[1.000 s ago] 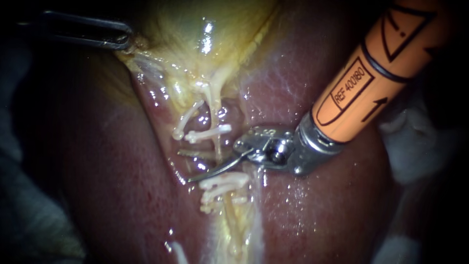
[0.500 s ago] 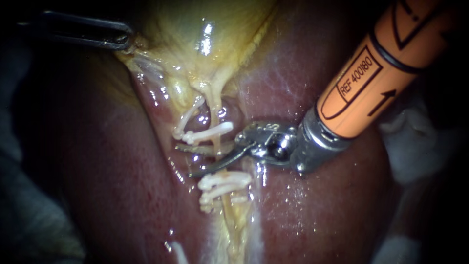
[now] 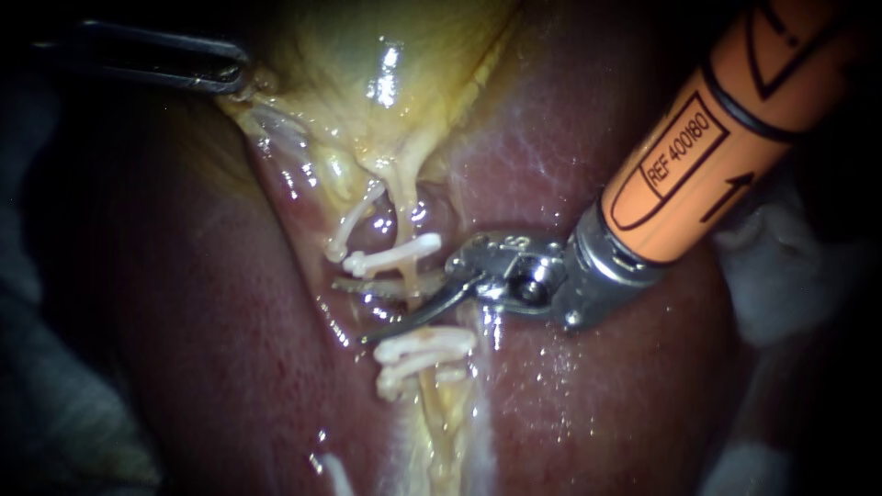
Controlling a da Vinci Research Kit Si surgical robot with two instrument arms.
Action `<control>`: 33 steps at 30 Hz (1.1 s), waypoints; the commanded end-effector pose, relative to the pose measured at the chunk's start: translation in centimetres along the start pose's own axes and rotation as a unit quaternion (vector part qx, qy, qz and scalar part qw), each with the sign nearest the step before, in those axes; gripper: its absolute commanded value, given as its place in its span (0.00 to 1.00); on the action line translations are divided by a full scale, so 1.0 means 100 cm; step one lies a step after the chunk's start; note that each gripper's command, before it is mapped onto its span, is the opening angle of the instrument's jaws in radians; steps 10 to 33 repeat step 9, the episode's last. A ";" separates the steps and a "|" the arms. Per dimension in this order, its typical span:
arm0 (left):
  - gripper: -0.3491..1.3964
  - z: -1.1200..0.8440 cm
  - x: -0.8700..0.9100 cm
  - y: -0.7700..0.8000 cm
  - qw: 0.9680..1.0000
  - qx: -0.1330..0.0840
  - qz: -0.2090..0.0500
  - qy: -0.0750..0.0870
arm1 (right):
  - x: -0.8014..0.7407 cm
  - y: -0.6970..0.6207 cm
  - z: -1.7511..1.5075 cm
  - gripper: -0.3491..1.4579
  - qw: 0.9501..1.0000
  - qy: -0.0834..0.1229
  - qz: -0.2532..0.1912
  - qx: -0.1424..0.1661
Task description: Go to the cutting position right tube
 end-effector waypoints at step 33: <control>0.00 0.0000 0.0000 0.0000 1.000 0.000 0.000 0.000 | 0.0000 0.0000 0.0000 0.92 1.000 -0.001 0.000 0.002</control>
